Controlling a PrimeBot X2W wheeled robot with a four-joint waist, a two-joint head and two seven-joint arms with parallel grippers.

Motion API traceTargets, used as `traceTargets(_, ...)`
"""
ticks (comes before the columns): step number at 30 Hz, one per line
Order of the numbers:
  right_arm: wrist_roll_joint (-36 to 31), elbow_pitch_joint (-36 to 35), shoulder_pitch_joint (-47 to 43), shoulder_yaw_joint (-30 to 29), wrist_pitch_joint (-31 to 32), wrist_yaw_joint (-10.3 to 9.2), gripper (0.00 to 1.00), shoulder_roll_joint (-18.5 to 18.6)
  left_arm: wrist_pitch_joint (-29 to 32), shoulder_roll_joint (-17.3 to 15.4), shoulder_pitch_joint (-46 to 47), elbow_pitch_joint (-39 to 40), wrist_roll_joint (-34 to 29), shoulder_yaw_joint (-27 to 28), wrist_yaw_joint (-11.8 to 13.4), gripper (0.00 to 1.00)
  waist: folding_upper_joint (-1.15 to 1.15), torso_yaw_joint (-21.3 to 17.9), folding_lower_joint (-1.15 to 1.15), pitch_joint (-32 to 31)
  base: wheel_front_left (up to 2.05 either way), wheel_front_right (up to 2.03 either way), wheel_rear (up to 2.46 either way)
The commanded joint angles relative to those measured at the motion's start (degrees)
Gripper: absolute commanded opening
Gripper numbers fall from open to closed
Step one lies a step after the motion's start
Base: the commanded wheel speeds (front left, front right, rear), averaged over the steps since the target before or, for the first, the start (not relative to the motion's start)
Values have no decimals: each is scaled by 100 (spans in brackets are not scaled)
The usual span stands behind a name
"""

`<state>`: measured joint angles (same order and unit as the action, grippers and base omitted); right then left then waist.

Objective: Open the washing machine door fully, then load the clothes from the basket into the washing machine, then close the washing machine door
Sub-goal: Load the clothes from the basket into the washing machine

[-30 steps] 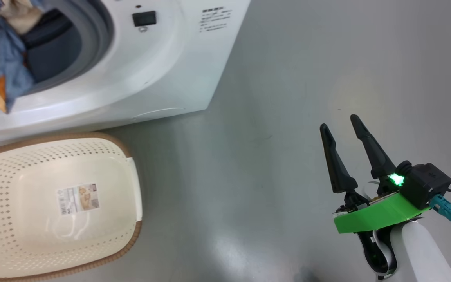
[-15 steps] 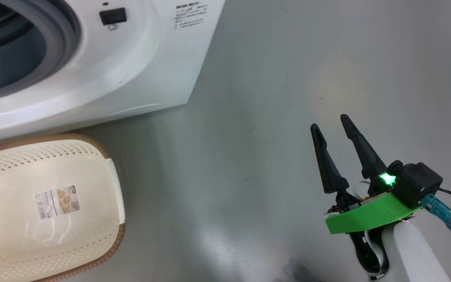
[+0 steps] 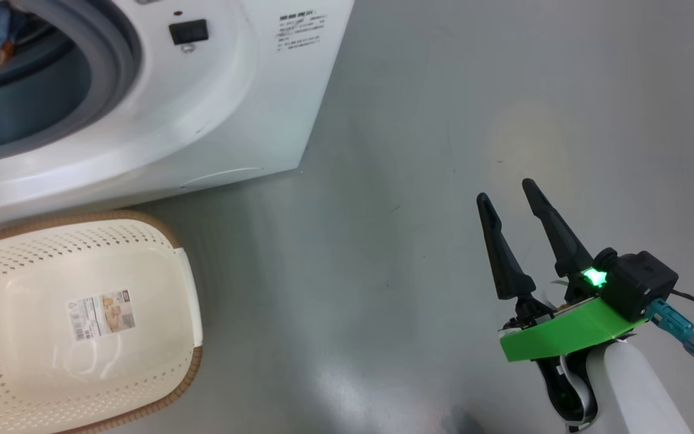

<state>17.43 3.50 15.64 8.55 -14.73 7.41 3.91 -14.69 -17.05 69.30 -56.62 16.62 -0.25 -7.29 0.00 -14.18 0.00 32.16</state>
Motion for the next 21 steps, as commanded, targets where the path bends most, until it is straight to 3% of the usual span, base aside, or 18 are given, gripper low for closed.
traceTargets(1, 34, -102, -7, 135, -27, 8, 100, 24, -31, -232, -136, 71, -57, 70, -13, 100, 0, 25, 0, -43, 0, 0, 0)
traceTargets(14, 28, -104, -90, 82, -27, 8, 100, 69, -31, -30, -463, -2, -68, 184, -18, 100, 0, 153, 0, -179, 0, 0, 0)
traceTargets(21, -1, -91, -212, -36, -27, 8, 100, 142, -31, 330, -1158, 501, -214, 357, -7, 100, 0, 388, 0, -416, 0, 0, 0)
